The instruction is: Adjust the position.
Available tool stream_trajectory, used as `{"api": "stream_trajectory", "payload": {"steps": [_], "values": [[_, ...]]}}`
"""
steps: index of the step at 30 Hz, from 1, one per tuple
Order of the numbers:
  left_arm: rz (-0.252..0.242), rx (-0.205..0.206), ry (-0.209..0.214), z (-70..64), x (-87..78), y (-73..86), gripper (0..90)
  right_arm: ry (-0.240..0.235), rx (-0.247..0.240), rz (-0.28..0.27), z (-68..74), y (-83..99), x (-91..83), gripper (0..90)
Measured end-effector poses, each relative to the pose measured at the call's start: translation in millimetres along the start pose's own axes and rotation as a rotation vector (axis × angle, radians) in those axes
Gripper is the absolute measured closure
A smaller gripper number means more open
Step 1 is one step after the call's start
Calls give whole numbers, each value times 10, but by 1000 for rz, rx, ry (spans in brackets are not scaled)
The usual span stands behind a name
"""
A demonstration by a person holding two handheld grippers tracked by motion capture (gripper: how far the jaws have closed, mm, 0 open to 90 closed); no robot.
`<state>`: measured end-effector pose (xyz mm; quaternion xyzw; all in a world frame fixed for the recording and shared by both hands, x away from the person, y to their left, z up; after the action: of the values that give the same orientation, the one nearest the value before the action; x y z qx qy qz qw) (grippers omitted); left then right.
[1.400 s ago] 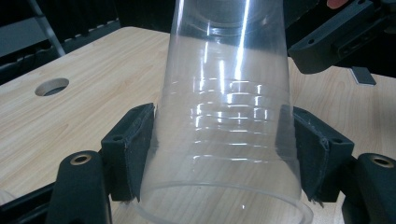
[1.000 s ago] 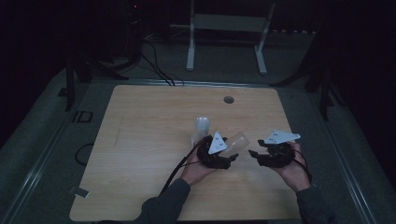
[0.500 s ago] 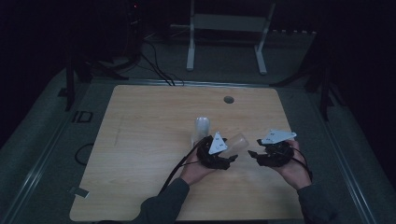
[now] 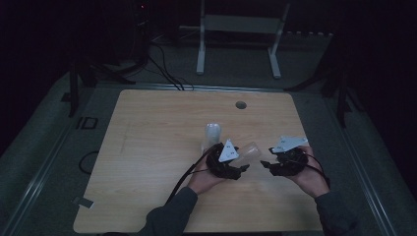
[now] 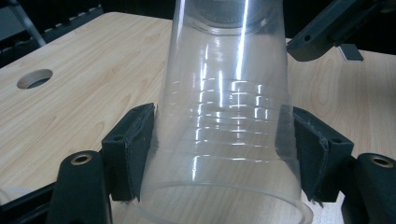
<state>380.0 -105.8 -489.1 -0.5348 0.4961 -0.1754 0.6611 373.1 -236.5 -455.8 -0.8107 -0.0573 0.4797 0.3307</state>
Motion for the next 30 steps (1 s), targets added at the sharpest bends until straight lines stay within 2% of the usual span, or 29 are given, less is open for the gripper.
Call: {"api": "stream_trajectory", "payload": {"steps": [9, 12, 22, 30], "values": [[17, -13, 52, -9, -21, 16, 295, -35, -40, 30, 28, -1, 17, 440], [27, -3, 67, -8, -35, 26, 295, -43, -44, 42, 26, 7, 20, 440], [59, 18, 81, 8, -59, 47, 297, -80, -75, 70, 60, 9, 20, 423], [89, 38, 104, 6, -71, 80, 296, -116, -127, 101, 85, 2, 20, 412]]}}
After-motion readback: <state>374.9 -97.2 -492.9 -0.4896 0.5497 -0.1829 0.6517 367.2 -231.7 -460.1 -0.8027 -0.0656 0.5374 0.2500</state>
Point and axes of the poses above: each handheld gripper's, and its own axes: x roughly forward along the jaws, y roughly out of its underside, z roughly to its left, the point moved 9 cm from there along x, roughly forward along the jaws, and after that the axes turned 10 degrees about -x, right-handed, at the moved point
